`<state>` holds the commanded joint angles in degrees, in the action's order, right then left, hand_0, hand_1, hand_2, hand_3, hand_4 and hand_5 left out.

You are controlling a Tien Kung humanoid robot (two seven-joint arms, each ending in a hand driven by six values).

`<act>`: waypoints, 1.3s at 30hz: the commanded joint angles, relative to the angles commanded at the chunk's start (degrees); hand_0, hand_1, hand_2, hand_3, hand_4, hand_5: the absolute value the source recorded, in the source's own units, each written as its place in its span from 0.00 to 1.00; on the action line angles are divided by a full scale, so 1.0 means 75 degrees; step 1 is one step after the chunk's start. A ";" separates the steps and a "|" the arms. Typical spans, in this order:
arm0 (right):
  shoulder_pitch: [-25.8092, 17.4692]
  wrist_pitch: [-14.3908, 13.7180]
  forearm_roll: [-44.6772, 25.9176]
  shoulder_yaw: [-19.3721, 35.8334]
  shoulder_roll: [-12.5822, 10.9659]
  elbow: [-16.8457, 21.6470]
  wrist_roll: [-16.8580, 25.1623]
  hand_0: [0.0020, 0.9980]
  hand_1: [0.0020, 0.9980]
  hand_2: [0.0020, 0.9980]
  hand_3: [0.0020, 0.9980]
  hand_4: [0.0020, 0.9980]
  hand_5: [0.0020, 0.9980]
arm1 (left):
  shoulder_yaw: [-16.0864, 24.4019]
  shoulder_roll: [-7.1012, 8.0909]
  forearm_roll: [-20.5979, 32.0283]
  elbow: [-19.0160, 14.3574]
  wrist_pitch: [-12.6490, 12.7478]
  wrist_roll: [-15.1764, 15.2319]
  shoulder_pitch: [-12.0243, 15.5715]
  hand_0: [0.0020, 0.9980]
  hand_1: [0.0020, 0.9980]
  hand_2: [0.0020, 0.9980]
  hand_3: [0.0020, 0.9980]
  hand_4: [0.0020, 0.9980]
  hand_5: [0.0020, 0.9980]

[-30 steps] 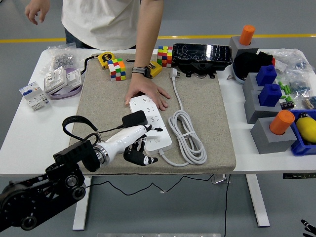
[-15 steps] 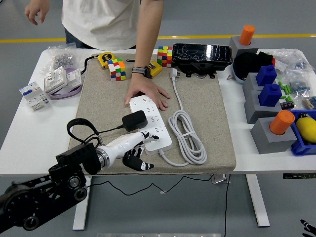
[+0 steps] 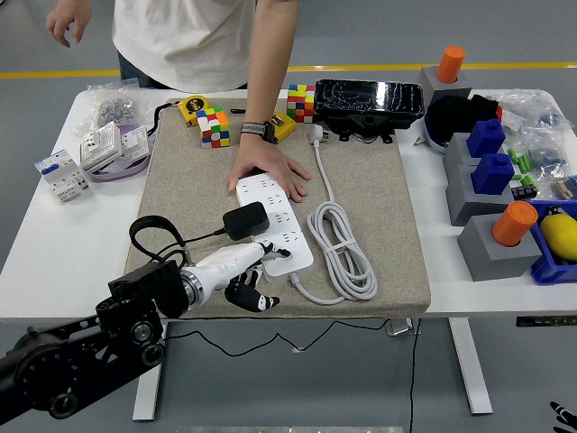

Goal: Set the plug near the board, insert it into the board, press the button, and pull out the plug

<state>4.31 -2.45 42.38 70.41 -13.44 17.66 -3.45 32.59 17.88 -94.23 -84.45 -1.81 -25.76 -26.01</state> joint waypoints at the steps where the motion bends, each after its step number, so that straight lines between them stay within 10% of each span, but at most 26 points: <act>1: -0.0004 0.0001 0.0001 0.0001 0.0002 -0.0001 0.0000 0.53 0.62 0.61 0.55 0.88 0.41 | 0.0004 0.0005 0.0018 -0.0006 -0.0003 -0.0003 0.0013 0.07 0.09 0.13 0.84 0.72 0.18; 5: 0.0003 0.0000 0.0001 0.0014 0.0011 0.0001 0.0002 0.52 0.62 0.61 0.55 0.88 0.41 | 0.0019 0.0037 0.0030 -0.0026 0.0028 0.0029 0.0037 0.07 0.09 0.13 0.79 0.71 0.18; 13: 0.0004 -0.0005 0.0003 0.0048 0.0020 -0.0010 0.0001 0.53 0.62 0.61 0.55 0.88 0.41 | 0.0413 0.0107 0.1012 -0.0153 0.0990 0.1579 0.0160 0.08 0.08 0.15 0.65 0.73 0.19; 24: 0.0023 -0.0007 -0.0016 -0.0011 0.0020 -0.0011 0.0001 0.53 0.62 0.61 0.55 0.88 0.41 | 0.0722 0.0097 0.3229 0.0374 0.3294 0.4465 0.0275 0.14 0.11 0.22 0.59 0.74 0.22; 39: 0.0017 -0.0007 -0.0007 0.0014 0.0016 -0.0010 -0.0004 0.53 0.62 0.61 0.55 0.88 0.40 | 0.0841 0.0082 0.3374 0.0371 0.3302 0.4441 0.0321 0.11 0.08 0.21 0.59 0.73 0.23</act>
<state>4.43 -2.50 42.33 70.52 -13.31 17.59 -3.49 38.90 18.49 -68.93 -81.67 22.96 7.54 -23.60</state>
